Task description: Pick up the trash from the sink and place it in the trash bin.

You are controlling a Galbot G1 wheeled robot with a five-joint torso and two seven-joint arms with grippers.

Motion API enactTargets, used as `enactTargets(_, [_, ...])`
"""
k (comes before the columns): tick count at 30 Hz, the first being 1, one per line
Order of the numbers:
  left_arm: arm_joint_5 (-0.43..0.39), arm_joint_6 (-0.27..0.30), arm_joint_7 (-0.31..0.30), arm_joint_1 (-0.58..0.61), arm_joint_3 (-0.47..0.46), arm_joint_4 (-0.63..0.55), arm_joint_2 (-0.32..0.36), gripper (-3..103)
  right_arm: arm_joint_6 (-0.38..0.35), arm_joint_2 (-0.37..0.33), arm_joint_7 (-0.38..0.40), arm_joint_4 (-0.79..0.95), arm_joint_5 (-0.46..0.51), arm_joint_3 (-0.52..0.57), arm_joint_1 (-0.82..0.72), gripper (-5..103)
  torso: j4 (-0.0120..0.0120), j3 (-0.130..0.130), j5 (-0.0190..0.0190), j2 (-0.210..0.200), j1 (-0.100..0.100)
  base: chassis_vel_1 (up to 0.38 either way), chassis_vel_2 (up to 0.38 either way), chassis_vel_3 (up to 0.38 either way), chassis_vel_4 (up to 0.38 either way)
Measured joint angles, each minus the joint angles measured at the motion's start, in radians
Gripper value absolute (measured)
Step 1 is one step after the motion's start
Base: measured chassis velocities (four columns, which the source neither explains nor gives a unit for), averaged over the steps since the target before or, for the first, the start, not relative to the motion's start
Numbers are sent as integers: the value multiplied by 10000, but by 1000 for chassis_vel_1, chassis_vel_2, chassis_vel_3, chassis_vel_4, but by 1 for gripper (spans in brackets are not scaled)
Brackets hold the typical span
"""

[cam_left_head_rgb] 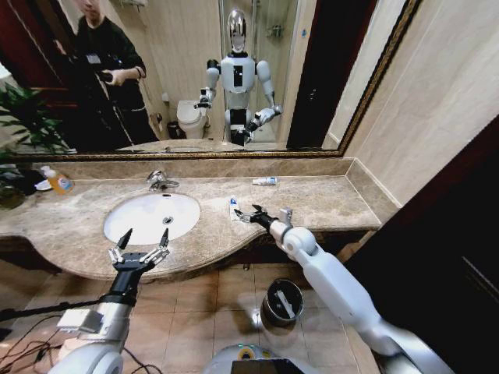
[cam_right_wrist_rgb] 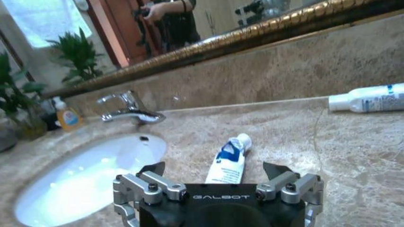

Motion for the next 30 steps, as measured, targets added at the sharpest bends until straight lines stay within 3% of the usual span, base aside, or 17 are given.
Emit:
enactTargets(9, [0, 0, 0, 0, 0, 0, 0, 100, 611, 701, 560, -1268, -875, -590, 575, 100, -1, -1, -1, 0, -1, 0, 0, 0, 0])
enactTargets(21, [0, 0, 0, 0, 0, 0, 0, 100, 781, 896, 590, -1865, -1262, -768, 743, 103, -1, -1, -1, 0, -2, 0, 0, 0, 0])
enactTargets(30, [0, 0, 0, 0, 0, -1, 0, 100, 771, 1020, 672, -2090, -1606, -911, 805, 84, -2, -2, 0, 2, -2, 0, 0, 0, 0])
